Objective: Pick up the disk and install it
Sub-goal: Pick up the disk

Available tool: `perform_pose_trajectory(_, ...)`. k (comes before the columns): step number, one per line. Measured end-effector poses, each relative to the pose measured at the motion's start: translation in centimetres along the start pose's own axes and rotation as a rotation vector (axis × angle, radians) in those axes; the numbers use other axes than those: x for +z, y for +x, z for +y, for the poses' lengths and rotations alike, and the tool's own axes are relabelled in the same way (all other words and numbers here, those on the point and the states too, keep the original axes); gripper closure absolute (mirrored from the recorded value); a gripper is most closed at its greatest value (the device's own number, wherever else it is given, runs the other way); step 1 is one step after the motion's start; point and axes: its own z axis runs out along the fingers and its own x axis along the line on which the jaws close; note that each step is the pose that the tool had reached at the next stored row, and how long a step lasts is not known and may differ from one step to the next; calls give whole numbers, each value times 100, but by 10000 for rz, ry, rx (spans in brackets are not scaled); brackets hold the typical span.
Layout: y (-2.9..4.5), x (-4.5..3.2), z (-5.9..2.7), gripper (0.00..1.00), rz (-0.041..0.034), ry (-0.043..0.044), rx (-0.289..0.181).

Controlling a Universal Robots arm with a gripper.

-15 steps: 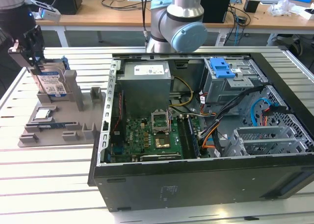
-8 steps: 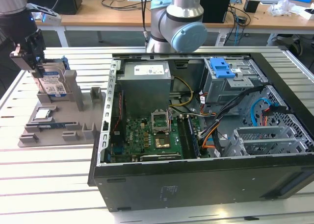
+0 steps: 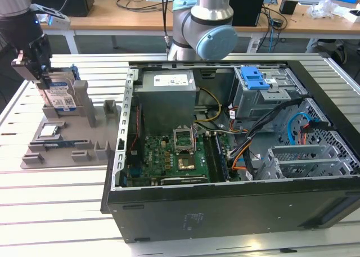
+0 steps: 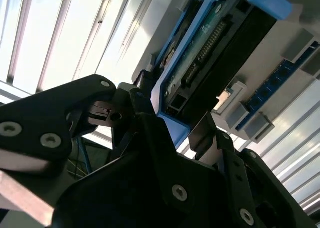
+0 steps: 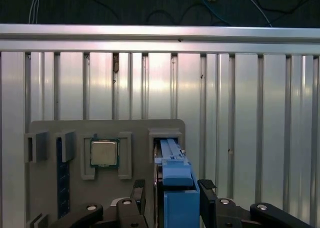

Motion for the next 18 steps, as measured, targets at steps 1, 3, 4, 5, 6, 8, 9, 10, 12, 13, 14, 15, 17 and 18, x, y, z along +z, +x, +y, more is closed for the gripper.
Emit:
perform_pose_trajectory(1,0,0,0,54,7,0,0)
perform_pose_trajectory(3,0,0,0,54,16,-1,0)
perform_pose_trajectory(4,0,0,0,64,25,0,1)
perform_pose_trajectory(5,0,0,0,64,38,-1,1)
perform_pose_trajectory(6,0,0,0,64,43,-1,0)
perform_pose_trajectory(8,-1,0,0,64,96,-2,1)
perform_pose_trajectory(9,-1,0,0,64,120,-1,0)
perform_pose_trajectory(10,-2,0,0,64,159,-1,0)
perform_pose_trajectory(12,-2,0,0,64,169,-1,0)
perform_pose_trajectory(13,-2,0,0,64,177,-1,0)
perform_pose_trajectory(14,-2,0,0,64,177,-2,0)
perform_pose_trajectory(15,-2,-4,0,64,177,-2,0)
perform_pose_trajectory(17,-2,-29,0,64,177,-1,1)
perform_pose_trajectory(18,-2,-43,0,64,177,-2,0)
